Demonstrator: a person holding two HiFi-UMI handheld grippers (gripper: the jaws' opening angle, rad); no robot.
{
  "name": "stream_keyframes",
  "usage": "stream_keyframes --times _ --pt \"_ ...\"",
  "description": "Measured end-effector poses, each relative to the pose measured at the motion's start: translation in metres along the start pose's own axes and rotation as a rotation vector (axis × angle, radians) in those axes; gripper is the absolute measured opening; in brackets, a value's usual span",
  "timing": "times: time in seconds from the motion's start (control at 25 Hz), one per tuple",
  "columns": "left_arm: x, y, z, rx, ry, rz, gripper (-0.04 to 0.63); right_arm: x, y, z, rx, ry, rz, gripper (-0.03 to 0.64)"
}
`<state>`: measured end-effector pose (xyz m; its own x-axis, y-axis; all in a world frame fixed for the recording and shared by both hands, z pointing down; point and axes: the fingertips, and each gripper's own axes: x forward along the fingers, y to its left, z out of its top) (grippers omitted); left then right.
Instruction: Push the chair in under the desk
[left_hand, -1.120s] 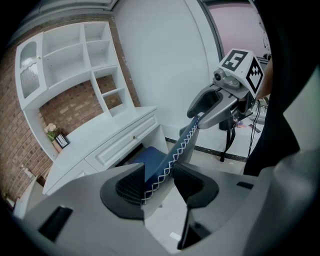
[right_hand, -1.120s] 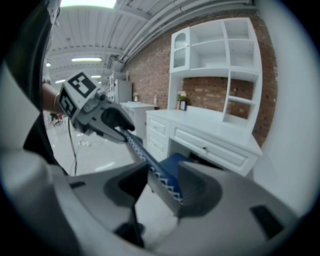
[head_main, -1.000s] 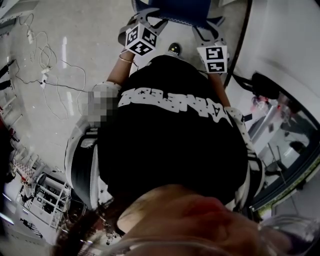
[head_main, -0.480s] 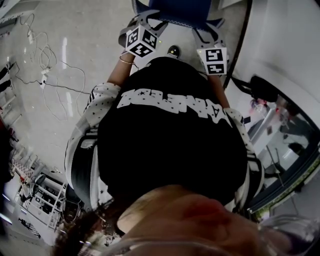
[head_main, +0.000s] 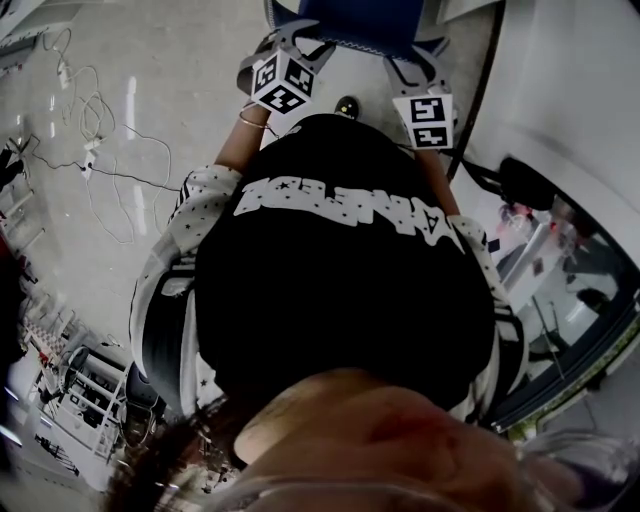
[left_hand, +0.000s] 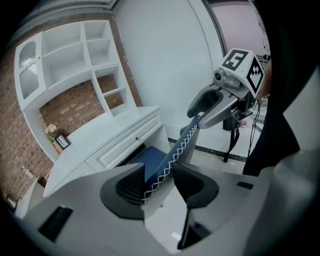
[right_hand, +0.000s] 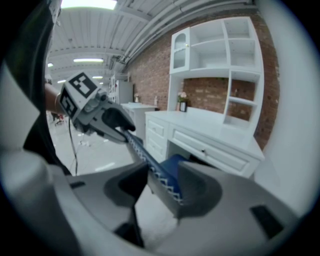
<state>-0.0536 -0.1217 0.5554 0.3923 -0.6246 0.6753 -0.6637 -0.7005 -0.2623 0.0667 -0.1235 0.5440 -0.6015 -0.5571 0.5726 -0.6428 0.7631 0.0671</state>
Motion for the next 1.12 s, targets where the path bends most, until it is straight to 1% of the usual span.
stream_keyframes --times 0.24,0.76,0.84,1.0,1.12 --pt "-0.001 0.004 0.002 -0.002 -0.002 0.014 0.21 0.0 -0.001 0.004 -0.006 -0.013 0.004 0.201" --pt "0.005 0.002 0.005 -0.002 0.0 -0.01 0.21 0.001 -0.006 0.0 0.003 0.001 -0.001 0.202" --pt "0.008 0.009 0.003 -0.004 0.002 -0.013 0.21 0.008 -0.008 0.003 0.008 0.005 -0.009 0.202" --pt "0.021 0.036 -0.011 -0.011 0.0 -0.027 0.21 0.039 -0.01 0.013 0.015 0.017 -0.018 0.204" --pt "0.023 0.037 -0.007 -0.01 -0.003 -0.033 0.21 0.039 -0.015 0.014 0.017 0.019 -0.026 0.204"
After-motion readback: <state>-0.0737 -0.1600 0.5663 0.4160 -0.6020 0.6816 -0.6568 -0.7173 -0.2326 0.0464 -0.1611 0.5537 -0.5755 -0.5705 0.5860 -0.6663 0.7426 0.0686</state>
